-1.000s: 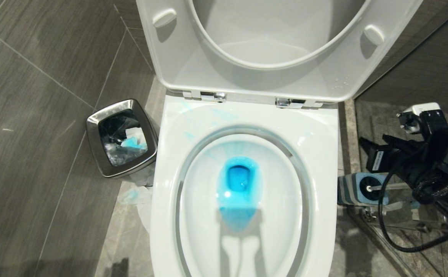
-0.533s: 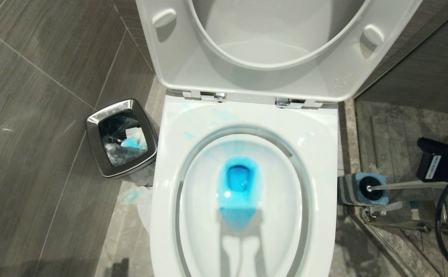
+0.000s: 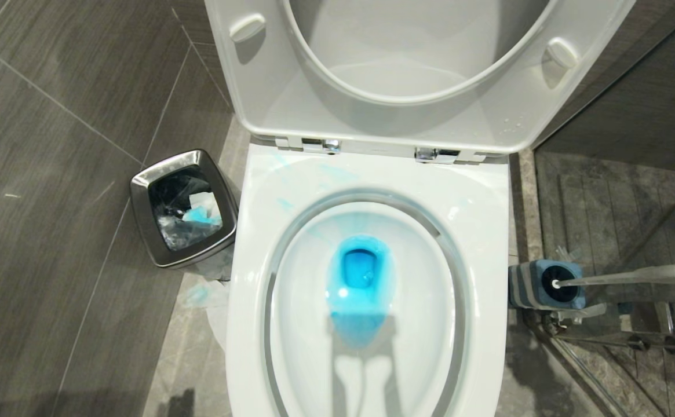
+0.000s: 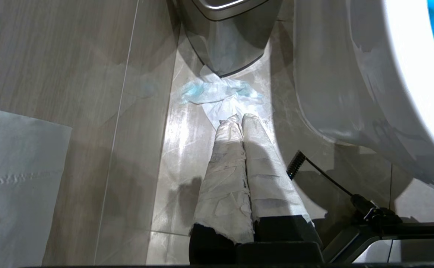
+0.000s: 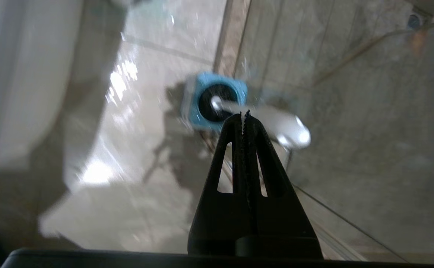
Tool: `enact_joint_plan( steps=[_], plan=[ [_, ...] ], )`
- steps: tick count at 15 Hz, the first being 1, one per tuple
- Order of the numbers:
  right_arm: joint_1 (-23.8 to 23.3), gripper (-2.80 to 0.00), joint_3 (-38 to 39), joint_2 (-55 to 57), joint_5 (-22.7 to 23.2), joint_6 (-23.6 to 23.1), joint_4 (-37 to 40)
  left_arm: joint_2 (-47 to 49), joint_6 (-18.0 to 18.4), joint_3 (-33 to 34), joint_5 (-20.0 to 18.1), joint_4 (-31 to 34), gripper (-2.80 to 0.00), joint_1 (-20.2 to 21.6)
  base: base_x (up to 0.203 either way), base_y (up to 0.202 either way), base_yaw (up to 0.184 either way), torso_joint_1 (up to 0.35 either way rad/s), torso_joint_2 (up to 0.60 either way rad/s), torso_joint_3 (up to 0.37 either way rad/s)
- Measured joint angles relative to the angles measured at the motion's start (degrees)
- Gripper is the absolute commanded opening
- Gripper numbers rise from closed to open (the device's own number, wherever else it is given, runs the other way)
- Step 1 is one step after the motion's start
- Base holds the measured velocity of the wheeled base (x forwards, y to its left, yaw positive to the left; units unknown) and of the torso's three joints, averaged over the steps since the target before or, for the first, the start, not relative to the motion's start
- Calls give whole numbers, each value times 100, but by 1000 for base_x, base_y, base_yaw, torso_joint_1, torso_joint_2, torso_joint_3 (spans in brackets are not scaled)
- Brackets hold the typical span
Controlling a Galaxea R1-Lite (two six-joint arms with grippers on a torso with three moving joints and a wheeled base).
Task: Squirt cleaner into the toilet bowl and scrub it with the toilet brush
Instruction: Scrub the toilet bowl
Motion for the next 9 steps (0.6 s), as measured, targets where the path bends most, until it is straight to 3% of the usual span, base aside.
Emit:
enact_joint_plan(
  steps=[5,9],
  plan=[
    [-31,-280,-139,-415,12,-605,699,0,1,0,-1,1,-280,0,0,0,0,0,0,0],
    [-450,-280,-139,-682,32,-849,1386,0,2,0,0,2,-280,0,0,0,0,0,0,0]
  ],
)
